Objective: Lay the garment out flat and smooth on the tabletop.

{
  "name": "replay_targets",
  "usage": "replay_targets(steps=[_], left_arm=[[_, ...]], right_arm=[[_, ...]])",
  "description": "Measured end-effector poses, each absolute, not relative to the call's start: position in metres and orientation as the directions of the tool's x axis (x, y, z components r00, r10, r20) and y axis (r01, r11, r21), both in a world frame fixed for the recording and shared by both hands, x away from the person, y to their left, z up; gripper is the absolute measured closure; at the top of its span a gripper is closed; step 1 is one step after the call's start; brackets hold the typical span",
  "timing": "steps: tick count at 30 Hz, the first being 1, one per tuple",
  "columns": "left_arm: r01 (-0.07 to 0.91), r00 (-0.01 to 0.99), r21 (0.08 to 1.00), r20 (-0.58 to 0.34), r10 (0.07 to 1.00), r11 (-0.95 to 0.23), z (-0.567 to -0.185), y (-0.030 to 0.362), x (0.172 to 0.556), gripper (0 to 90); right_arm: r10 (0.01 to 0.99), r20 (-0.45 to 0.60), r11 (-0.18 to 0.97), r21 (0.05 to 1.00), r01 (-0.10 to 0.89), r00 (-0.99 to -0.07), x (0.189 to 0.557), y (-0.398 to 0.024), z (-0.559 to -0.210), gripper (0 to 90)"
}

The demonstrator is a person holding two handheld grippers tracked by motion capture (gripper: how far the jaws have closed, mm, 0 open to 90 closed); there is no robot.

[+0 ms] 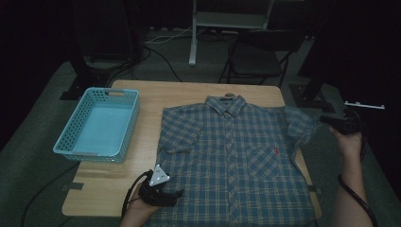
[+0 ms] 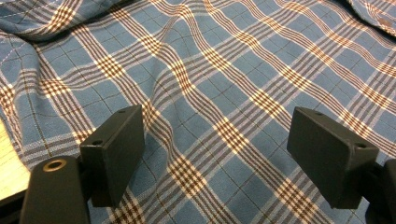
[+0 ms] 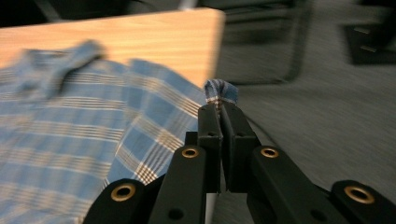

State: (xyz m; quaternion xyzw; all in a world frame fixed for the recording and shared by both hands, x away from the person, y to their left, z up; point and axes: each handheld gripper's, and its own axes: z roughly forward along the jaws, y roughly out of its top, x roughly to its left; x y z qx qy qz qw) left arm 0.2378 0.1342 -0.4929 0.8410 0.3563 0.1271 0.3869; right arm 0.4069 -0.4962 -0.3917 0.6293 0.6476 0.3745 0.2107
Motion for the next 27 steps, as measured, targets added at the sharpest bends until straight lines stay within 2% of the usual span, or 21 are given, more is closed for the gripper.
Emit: replay_targets(steps=[2, 3, 4, 6, 7, 9, 11, 13, 19, 27], left_arm=[[0.502, 0.713, 0.74, -0.06, 0.699, -0.448, -0.493, 0.134, 0.238, 19.9], [0.502, 0.713, 0.74, -0.06, 0.699, -0.448, -0.493, 0.134, 0.238, 19.9], [0.503, 0.712, 0.739, -0.061, 0.7, -0.447, -0.493, 0.134, 0.238, 19.9], [0.504, 0.711, 0.74, -0.063, 0.7, -0.445, -0.493, 0.134, 0.238, 19.9], [0.505, 0.71, 0.741, -0.065, 0.701, -0.443, -0.493, 0.134, 0.238, 19.9], [0.506, 0.711, 0.74, -0.068, 0.7, -0.443, -0.493, 0.134, 0.238, 19.9], [0.507, 0.712, 0.739, -0.068, 0.699, -0.444, -0.493, 0.134, 0.239, 19.9], [0.506, 0.713, 0.739, -0.069, 0.698, -0.445, -0.493, 0.134, 0.239, 19.9], [0.507, 0.715, 0.739, -0.072, 0.696, -0.444, -0.493, 0.134, 0.239, 19.9], [0.504, 0.716, 0.738, -0.067, 0.695, -0.448, -0.493, 0.134, 0.238, 19.9]], right_arm=[[0.982, 0.183, -0.114, 0.736, 0.667, -0.035, 0.403, -0.509, -0.396, 86.6], [0.982, 0.183, -0.114, 0.736, 0.667, -0.035, 0.403, -0.509, -0.396, 86.6], [0.985, 0.164, -0.158, 0.711, 0.685, 0.056, 0.4, -0.521, -0.405, 80.5], [0.979, 0.17, -0.202, 0.697, 0.688, 0.116, 0.398, -0.527, -0.414, 69.0], [0.976, 0.172, -0.216, 0.689, 0.692, 0.133, 0.397, -0.528, -0.419, 66.1], [0.975, 0.17, -0.223, 0.673, 0.705, 0.147, 0.397, -0.527, -0.43, 52.8], [0.973, 0.185, -0.23, 0.674, 0.702, 0.141, 0.397, -0.521, -0.438, 48.0], [0.968, 0.222, -0.239, 0.669, 0.703, 0.118, 0.397, -0.513, -0.445, 38.4], [0.96, 0.278, -0.221, 0.655, 0.723, 0.041, 0.398, -0.475, -0.46, 23.3], [0.949, 0.306, -0.163, 0.689, 0.706, -0.08, 0.38, -0.424, -0.468, 14.0]])
